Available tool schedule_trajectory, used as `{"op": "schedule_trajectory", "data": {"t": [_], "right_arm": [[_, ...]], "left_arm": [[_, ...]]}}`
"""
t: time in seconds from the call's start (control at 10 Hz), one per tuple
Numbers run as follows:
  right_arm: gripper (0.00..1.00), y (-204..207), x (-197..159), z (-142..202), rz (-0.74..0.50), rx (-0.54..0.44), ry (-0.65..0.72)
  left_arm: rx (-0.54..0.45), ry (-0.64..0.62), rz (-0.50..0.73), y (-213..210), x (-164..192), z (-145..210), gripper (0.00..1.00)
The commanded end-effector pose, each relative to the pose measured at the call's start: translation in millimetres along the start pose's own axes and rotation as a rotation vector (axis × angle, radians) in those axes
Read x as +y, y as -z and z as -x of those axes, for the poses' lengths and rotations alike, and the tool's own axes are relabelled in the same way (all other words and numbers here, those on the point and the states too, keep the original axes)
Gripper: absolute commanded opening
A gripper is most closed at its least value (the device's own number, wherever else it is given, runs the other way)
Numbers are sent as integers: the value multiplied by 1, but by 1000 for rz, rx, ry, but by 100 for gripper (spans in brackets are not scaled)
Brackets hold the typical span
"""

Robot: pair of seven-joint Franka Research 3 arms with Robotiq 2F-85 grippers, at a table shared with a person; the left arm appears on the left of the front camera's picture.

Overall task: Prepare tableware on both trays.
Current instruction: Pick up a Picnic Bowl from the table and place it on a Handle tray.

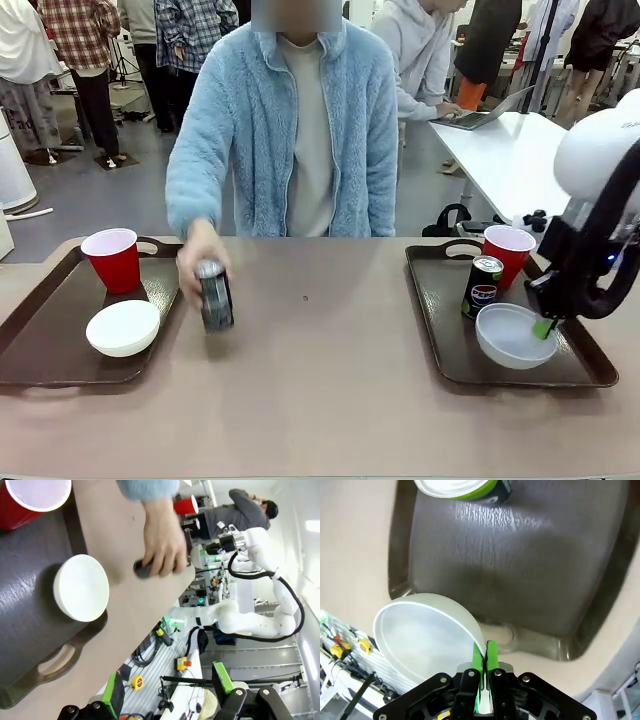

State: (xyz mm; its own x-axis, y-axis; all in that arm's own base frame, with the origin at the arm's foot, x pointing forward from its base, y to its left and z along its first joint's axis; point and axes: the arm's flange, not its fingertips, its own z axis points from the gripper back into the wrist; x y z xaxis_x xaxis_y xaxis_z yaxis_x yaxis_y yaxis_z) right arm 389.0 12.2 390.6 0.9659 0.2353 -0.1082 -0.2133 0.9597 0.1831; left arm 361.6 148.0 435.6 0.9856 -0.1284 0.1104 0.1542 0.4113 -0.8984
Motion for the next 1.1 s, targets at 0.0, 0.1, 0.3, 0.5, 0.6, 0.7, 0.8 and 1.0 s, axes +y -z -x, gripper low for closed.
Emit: {"op": "schedule_trajectory", "data": {"t": [0.0, 0.1, 0.3, 0.5, 0.6, 0.7, 0.8, 1.0], "right_arm": [[4, 11, -2, -25, -27, 25, -16], [4, 18, -4, -32, -21, 40, -8], [4, 29, -8, -42, -25, 43, -1], [21, 31, -8, -44, -20, 39, -24], [63, 29, -6, -41, -5, 33, -32], [81, 27, -4, -39, 9, 24, -30], [100, 20, -2, -34, 32, -2, -24], [49, 0, 6, -18, 53, -47, -22]], "left_arm": [[-11, 17, 15, -2, -1, 0, 93], [-11, 17, 15, -2, -1, 0, 93], [-11, 17, 15, -2, -1, 0, 93], [-11, 17, 15, -2, -1, 0, 93], [-11, 17, 15, -2, -1, 0, 93], [-11, 17, 15, -2, -1, 0, 93], [-11, 17, 15, -2, -1, 0, 93], [-11, 17, 15, -2, -1, 0, 93]]}}
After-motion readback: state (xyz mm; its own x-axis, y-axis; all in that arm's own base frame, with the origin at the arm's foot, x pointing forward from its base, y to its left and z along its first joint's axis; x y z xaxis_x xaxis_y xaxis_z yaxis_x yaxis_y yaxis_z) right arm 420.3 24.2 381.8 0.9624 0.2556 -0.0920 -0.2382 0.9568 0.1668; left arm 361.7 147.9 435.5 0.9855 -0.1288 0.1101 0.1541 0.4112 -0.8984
